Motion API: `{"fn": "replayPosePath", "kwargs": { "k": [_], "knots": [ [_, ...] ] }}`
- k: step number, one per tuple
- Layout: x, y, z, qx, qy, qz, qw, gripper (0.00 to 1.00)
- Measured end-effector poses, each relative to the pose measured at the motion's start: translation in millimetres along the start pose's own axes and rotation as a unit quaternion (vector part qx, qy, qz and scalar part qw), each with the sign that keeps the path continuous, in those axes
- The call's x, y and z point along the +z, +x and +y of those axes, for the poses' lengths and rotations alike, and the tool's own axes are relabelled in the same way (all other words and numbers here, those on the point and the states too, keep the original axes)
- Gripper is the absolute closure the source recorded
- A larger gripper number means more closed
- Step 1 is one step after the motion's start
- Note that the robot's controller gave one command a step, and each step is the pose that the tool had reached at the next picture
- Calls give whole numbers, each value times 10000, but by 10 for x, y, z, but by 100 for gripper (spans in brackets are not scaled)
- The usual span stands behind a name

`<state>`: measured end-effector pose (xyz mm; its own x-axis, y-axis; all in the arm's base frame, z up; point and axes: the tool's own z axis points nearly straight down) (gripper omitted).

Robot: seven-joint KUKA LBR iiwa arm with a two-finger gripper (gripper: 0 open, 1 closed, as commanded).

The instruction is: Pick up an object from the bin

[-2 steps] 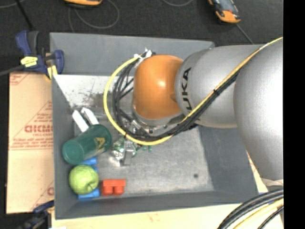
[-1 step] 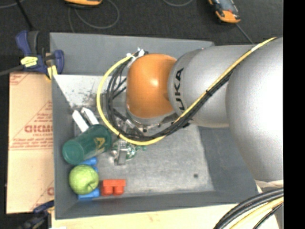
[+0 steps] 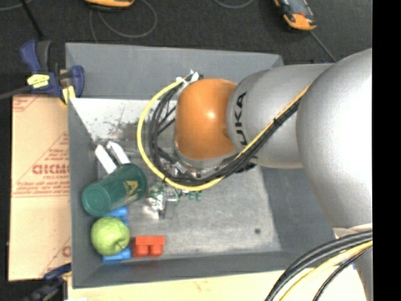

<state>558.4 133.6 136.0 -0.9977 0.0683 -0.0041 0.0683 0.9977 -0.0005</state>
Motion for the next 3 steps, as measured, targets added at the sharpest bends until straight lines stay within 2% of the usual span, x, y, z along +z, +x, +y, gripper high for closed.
{"fn": "replayPosePath", "kwargs": {
  "k": [1,2,3],
  "knots": [
    [-185,-300,-296,-593,2,28,9982,0],
    [-211,-387,-315,-770,4,-33,9970,0],
    [196,-360,-502,-739,-25,-23,9973,0]
  ]
}}
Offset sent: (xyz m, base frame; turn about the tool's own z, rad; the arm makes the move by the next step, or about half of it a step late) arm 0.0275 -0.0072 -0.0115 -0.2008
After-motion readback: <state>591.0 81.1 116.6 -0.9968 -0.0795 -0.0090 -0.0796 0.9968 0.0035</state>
